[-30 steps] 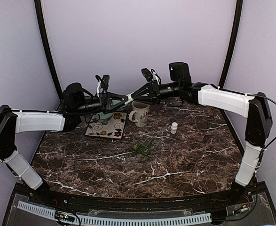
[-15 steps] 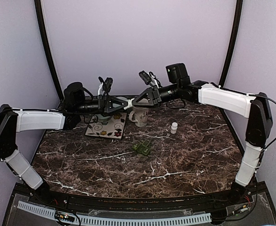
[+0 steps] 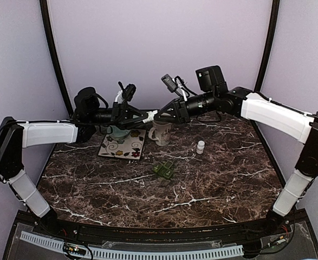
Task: Sort the pills into containers
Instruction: Pass from the right arm to the left
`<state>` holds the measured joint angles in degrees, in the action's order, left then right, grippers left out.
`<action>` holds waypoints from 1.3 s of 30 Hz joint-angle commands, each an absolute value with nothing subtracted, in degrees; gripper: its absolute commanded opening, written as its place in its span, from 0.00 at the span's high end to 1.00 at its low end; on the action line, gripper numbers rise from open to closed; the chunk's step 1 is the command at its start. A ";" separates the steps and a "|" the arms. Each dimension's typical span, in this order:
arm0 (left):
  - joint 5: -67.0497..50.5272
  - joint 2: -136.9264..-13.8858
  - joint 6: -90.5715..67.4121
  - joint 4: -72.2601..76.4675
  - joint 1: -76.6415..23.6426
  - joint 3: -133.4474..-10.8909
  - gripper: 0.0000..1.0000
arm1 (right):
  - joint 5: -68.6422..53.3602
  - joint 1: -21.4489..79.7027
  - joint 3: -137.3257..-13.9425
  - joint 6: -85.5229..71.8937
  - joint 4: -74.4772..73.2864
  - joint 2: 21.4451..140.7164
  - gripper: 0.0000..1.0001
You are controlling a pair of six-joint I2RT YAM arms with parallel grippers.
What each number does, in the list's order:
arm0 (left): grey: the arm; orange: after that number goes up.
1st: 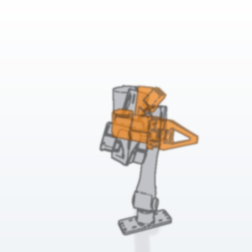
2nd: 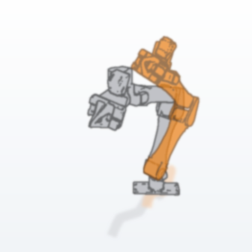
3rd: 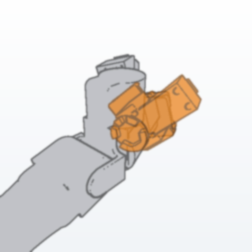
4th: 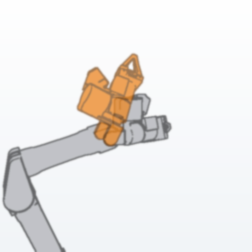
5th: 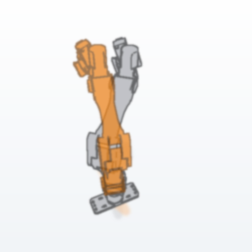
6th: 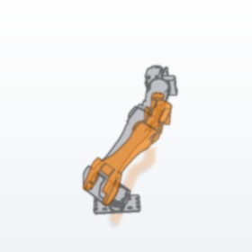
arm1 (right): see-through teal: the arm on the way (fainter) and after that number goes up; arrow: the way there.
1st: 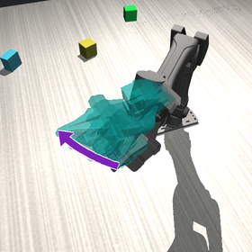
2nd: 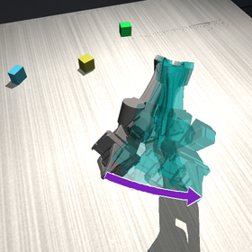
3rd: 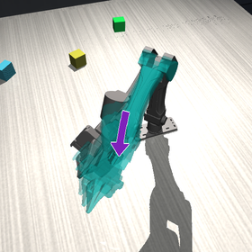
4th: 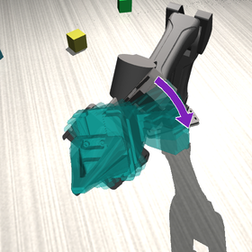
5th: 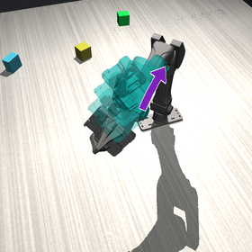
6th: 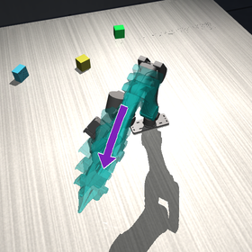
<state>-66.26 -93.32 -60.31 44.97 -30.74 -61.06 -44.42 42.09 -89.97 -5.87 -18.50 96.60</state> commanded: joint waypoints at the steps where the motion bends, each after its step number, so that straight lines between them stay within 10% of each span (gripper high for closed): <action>1: -73.33 -93.74 -67.87 55.44 -30.79 -62.95 1.00 | -34.36 43.58 -87.62 0.17 -21.36 95.92 1.00; 15: -77.64 -97.63 -82.00 70.94 -30.83 -64.27 1.00 | -19.67 48.70 -80.93 3.92 -15.28 89.79 1.00; 33: -73.70 -97.59 -73.13 64.22 -28.02 -64.16 1.00 | -17.24 48.77 -79.67 0.04 -14.81 83.51 0.01; 39: -73.69 -98.27 -71.93 62.18 -27.38 -64.78 1.00 | -7.40 48.31 -78.60 -6.19 -11.64 81.06 0.00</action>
